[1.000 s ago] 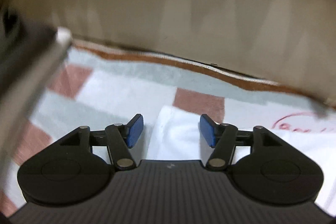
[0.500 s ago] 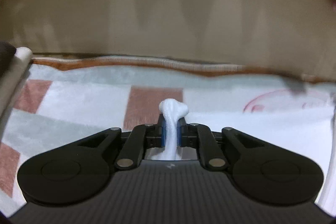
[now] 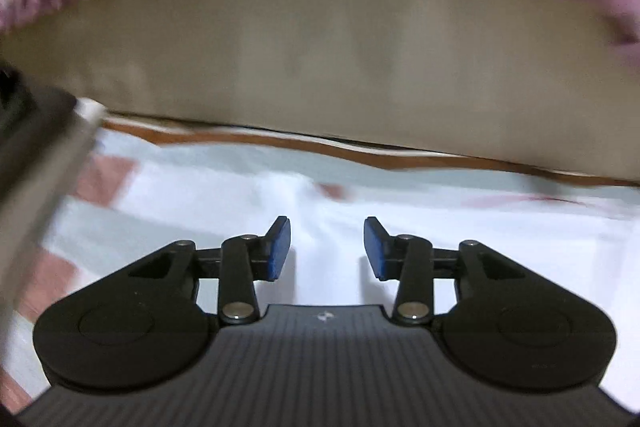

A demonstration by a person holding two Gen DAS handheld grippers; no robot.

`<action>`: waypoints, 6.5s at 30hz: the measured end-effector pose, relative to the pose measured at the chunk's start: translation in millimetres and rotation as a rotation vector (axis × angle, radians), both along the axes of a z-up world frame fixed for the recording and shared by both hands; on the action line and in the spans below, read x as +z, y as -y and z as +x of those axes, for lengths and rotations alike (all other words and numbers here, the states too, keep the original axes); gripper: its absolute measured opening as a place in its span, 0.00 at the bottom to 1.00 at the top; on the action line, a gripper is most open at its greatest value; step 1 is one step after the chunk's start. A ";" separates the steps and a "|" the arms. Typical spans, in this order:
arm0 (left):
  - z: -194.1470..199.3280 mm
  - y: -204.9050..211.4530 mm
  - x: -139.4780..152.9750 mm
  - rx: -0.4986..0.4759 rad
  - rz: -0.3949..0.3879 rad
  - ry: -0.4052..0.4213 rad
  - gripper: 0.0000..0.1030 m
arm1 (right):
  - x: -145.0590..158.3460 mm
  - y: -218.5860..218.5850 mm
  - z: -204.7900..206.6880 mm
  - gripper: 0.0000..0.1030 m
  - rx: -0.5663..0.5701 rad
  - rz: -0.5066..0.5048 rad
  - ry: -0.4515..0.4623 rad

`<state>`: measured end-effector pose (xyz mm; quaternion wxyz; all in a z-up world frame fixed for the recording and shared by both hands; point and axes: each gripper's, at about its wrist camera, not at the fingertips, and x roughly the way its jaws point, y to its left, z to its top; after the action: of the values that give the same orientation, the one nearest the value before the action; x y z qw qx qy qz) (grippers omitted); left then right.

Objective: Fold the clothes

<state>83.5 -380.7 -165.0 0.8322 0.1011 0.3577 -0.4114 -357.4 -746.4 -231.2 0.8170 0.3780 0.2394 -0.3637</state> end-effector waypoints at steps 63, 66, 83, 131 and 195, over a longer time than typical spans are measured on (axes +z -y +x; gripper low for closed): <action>25.4 12.6 -40.7 0.006 0.028 0.056 0.06 | -3.4 -30.3 22.2 0.21 0.287 -0.332 -0.203; 12.9 9.8 -16.2 0.020 -0.003 0.150 0.06 | 13.1 -43.2 18.3 0.13 0.220 -0.389 -0.216; 50.3 75.9 13.7 0.068 0.062 0.298 0.23 | 78.8 8.1 69.9 0.22 0.090 -0.543 -0.338; -285.6 -64.7 -24.7 -0.459 0.066 -0.525 0.61 | 53.7 -136.4 -79.0 0.05 0.313 0.173 -0.296; -213.4 -186.0 107.4 -0.244 -0.437 -0.027 0.09 | 87.3 -264.0 14.9 0.61 0.902 0.125 0.019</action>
<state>-129.9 -194.7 -57.6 0.7737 -0.0443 0.2563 -0.5776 -342.5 -482.4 -143.9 0.8716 0.2879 0.3939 0.0470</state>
